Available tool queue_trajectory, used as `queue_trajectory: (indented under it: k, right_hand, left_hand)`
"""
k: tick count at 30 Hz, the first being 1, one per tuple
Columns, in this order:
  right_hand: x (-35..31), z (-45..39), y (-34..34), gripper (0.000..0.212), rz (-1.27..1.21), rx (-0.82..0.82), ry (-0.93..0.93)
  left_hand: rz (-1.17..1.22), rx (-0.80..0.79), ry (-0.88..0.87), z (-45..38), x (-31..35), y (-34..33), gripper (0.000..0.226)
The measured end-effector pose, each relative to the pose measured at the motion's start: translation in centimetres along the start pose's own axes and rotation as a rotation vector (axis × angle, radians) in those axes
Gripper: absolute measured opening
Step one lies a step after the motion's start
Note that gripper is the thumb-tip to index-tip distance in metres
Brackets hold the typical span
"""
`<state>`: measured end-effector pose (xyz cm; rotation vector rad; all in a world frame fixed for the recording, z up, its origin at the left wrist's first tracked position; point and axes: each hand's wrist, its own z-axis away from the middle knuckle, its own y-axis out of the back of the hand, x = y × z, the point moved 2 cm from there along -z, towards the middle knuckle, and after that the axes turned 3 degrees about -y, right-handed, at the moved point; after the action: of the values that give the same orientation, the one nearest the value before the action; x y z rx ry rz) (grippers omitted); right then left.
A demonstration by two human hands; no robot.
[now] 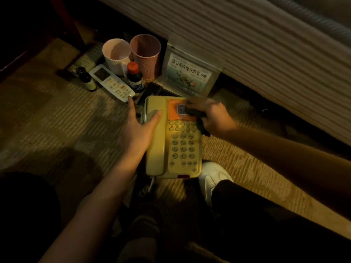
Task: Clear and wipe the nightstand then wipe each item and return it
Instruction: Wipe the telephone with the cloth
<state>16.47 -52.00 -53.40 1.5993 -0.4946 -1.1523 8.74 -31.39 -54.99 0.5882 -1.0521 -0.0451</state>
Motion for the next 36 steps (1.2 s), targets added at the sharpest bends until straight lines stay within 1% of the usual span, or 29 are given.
queue_trajectory:
  k: [2, 4, 6, 7, 9, 10, 14, 16, 20, 21, 23, 25, 26, 27, 29, 31, 32, 33, 34, 36]
  right_hand:
    - [-0.6, 3.6, -0.9, 0.037, -0.031, -0.063, 0.120]
    - [-1.1, 6.6, -1.4, 0.044, -0.062, -0.168, 0.190]
    - [-0.7, 6.9, -1.0, 0.052, -0.027, -0.254, 0.257]
    - [-0.4, 6.3, -0.6, 0.051, 0.005, -0.280, 0.277]
    - [-0.2, 4.5, 0.2, 0.037, 0.038, -0.266, 0.308]
    - [-0.3, 3.8, 0.5, 0.034, 0.046, -0.251, 0.333]
    - [-0.1, 3.3, 0.4, 0.036, 0.077, -0.247, 0.413]
    - [0.0, 3.5, 0.3, 0.037, 0.094, -0.238, 0.394]
    - [-0.9, 5.3, -0.6, 0.040, 0.037, -0.174, 0.268]
    - [-1.3, 6.5, -1.3, 0.041, 0.019, -0.179, 0.289]
    - [-2.0, 8.8, -2.2, 0.039, 0.031, -0.229, 0.441]
    - [-1.8, 8.7, -1.8, 0.038, 0.135, -0.257, 0.595]
    - [-1.6, 7.7, -1.4, 0.041, 0.177, -0.232, 0.603]
    - [-1.4, 6.2, -0.9, 0.046, 0.195, -0.187, 0.556]
    - [-1.5, 3.1, 0.3, 0.046, 0.206, -0.098, 0.339]
    - [-2.1, 0.8, 0.1, 0.044, 0.210, -0.064, 0.107]
    - [-2.7, 0.5, -0.4, 0.045, 0.193, -0.068, 0.050]
    - [-3.6, 0.8, -1.2, 0.047, 0.183, -0.080, 0.038]
    - [-4.5, 1.6, -2.0, 0.049, 0.183, -0.089, 0.081]
    - [-6.0, 4.8, -3.9, 0.048, 0.175, -0.071, 0.259]
  left_hand:
    - [-0.028, -0.005, 0.011, -0.1, -0.1, 0.2, 0.090]
    - [-0.049, -0.005, 0.023, -0.2, -0.2, 0.3, 0.089]
    - [-0.066, -0.003, 0.029, -0.1, -0.1, 0.2, 0.089]
    - [-0.070, -0.004, 0.028, 0.0, 0.0, 0.2, 0.088]
    - [-0.068, -0.006, 0.014, -0.1, 0.1, 0.1, 0.088]
    - [-0.062, -0.005, 0.008, -0.2, 0.1, 0.1, 0.087]
    - [-0.050, 0.000, 0.014, -0.5, -0.3, 0.1, 0.087]
    - [-0.057, 0.006, 0.007, -0.6, -0.3, 0.0, 0.088]
    - [-0.044, 0.006, 0.002, -0.7, -0.2, -0.1, 0.087]
    - [-0.041, 0.005, 0.001, -0.6, -0.1, -0.1, 0.086]
    - [-0.051, 0.007, -0.003, -0.4, -0.1, -0.2, 0.086]
    - [-0.064, 0.003, -0.009, -0.3, 0.0, -0.1, 0.086]
    - [-0.069, -0.002, -0.008, -0.3, -0.1, 0.0, 0.085]
    - [-0.073, -0.007, -0.004, -0.3, -0.1, 0.1, 0.084]
    - [-0.073, -0.013, 0.006, -0.2, -0.2, 0.1, 0.080]
    - [-0.079, -0.008, 0.013, -0.2, -0.2, 0.0, 0.078]
    - [-0.084, -0.003, 0.016, -0.3, -0.2, 0.0, 0.078]
    - [-0.093, 0.004, 0.018, -0.4, -0.1, -0.1, 0.079]
    - [-0.103, 0.012, 0.017, -0.4, -0.1, -0.1, 0.079]
    - [-0.122, 0.021, 0.014, -0.5, -0.1, -0.1, 0.078]
